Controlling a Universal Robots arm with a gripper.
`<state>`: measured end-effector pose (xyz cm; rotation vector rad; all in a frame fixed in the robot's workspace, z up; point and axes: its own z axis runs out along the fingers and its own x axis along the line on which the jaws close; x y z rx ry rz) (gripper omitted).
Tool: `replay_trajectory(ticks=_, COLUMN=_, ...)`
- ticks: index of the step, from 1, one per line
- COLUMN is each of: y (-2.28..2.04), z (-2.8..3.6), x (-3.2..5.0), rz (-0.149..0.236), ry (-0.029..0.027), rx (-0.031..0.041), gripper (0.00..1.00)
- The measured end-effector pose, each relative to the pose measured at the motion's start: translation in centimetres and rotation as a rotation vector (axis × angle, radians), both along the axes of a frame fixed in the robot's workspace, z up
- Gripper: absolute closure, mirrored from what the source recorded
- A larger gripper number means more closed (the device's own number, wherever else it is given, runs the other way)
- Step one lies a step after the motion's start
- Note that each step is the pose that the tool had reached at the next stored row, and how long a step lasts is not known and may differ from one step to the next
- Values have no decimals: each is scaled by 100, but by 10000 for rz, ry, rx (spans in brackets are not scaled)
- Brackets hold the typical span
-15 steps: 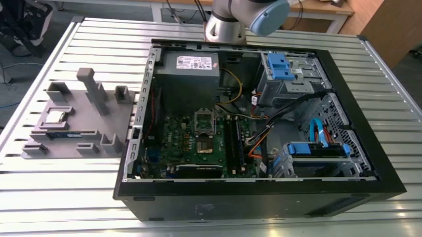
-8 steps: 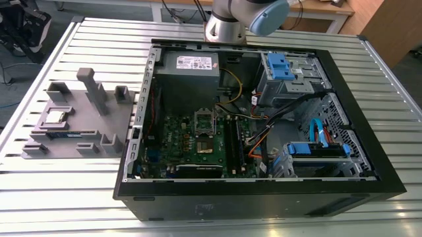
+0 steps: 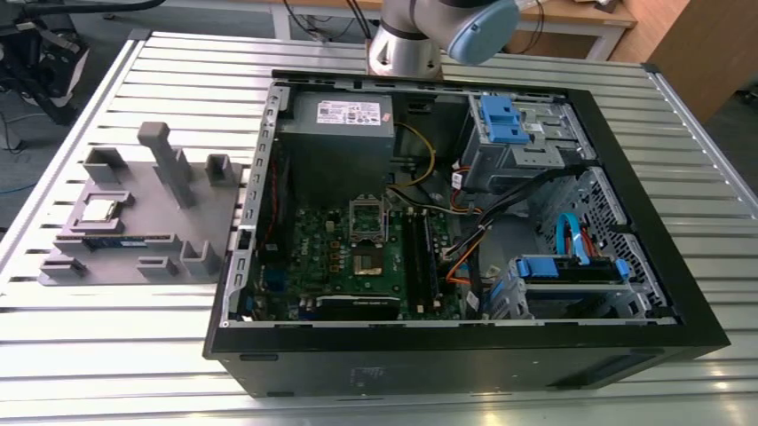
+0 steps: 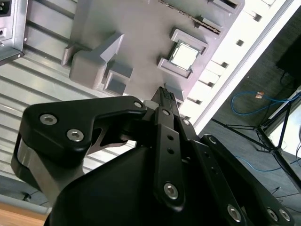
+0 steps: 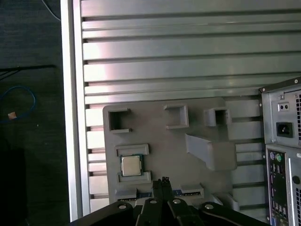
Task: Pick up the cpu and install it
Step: 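Reach for the cpu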
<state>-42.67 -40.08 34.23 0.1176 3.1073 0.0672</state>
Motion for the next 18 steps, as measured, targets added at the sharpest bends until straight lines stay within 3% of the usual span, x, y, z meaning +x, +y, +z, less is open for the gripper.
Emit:
replay_trajectory(ticks=9, y=-28, z=-163, x=-82, rz=0, ry=96, rx=0, gripper=89)
replay_trajectory(ticks=18, y=-92, z=-328, x=-101, rz=34, ry=126, rx=-1, gripper=89)
